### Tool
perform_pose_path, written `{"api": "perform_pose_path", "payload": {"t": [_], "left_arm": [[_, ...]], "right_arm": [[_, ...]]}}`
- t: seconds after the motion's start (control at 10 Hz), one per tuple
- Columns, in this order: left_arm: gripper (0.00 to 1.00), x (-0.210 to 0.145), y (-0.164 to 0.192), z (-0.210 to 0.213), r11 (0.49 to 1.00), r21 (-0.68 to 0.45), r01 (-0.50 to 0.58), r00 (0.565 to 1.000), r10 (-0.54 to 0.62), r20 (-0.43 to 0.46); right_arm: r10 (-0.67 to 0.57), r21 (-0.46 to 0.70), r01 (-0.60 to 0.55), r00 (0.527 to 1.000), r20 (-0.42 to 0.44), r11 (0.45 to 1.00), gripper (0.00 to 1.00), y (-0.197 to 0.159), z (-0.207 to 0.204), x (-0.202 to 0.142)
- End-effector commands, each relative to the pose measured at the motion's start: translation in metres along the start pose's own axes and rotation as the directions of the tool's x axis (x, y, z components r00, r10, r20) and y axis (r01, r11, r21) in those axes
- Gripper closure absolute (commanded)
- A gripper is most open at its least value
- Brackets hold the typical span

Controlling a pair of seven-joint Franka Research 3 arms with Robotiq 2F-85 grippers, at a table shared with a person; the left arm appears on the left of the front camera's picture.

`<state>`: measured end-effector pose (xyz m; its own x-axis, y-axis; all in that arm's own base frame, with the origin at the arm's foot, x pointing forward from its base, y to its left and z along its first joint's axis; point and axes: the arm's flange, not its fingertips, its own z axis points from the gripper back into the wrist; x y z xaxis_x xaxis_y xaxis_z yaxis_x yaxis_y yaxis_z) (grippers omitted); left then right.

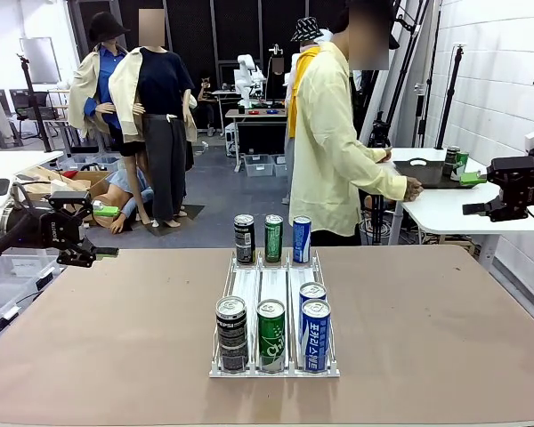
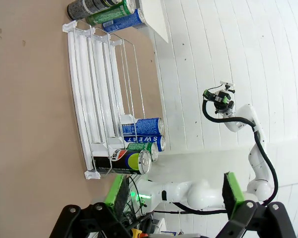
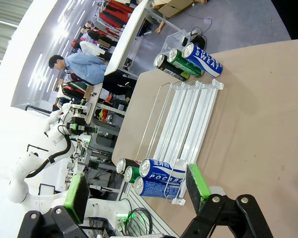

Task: Retrieve and hand over the desired beverage to the person.
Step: Place the picked can on the Handle tray extended by the person.

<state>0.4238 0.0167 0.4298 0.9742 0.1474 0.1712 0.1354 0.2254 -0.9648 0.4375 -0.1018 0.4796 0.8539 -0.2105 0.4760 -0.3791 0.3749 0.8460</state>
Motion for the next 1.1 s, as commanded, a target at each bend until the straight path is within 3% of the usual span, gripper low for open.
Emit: {"api": "perform_pose_path", "payload": {"t": [0.0,1.0], "left_arm": [[0.00,-0.0032,-0.0017,0.0012,1.000,0.014,-0.007,1.000,0.006,0.010],[0.00,-0.0032,-0.0017,0.0012,1.000,0.014,-0.007,1.000,0.006,0.010]], "right_arm": [[-0.003,0.010,0.003,1.000,-0.001,1.000,0.00,0.0011,0.0000,0.0011],[-0.003,0.010,0.003,1.000,-0.001,1.000,0.00,0.0011,0.0000,0.0011]]}}
